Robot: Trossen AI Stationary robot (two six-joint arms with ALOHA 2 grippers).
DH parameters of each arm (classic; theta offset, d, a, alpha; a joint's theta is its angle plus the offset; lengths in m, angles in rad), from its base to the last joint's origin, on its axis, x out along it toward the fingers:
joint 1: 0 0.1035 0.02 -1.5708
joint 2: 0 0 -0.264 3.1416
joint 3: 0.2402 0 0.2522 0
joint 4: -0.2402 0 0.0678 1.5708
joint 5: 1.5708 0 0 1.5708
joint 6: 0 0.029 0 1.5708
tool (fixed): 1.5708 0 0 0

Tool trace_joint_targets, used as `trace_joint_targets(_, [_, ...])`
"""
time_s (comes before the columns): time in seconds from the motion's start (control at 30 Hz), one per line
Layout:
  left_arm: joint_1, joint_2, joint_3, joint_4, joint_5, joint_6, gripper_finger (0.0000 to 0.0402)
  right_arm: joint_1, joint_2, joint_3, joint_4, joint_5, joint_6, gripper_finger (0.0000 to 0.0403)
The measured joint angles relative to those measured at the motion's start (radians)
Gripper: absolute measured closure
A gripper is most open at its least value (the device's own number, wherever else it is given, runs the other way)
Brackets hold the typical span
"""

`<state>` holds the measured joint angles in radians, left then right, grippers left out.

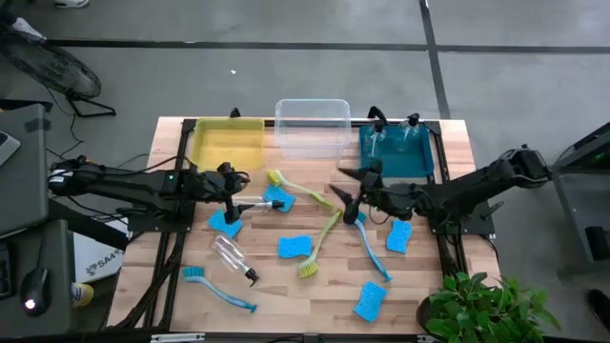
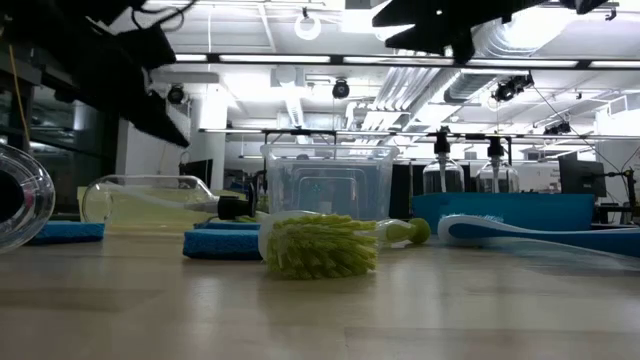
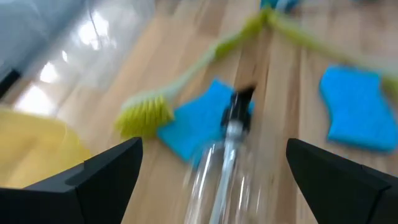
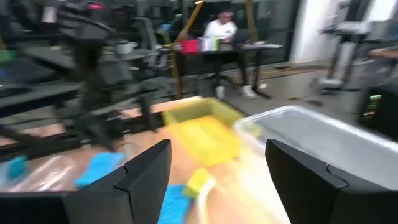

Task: Pick & Place Kitchen Sink Supplies
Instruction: Put the transparent spray bottle into the blue bin

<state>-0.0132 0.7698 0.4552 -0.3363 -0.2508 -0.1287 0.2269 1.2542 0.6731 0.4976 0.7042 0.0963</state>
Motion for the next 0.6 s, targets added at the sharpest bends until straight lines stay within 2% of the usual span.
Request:
trace_joint_targets(0.1, [0.0, 0.071, 0.054, -0.089, -0.004, 0.0, 0.0011, 0.013, 0.043, 0.0, 0.001, -0.033, 0.017, 0.0148])
trace_joint_targets(0.37, [0.0, 0.28, 0.244, -0.337, 0.011, 0.048, 0.0011, 0.059, 0.088, 0.0, 0.002, -0.002, 0.019, 0.0148])
trace_joint_targets(0.47, [0.0, 0.349, 0.281, -0.444, 0.032, 0.054, 0.0011, 0.08, 0.088, 0.0, 0.003, 0.002, 0.018, 0.0148])
trace_joint_targets(0.6, [0.0, 0.411, 0.285, -0.494, 0.073, 0.055, 0.0011, 0.106, 0.088, 0.0, 0.002, 0.032, 0.007, 0.0148])
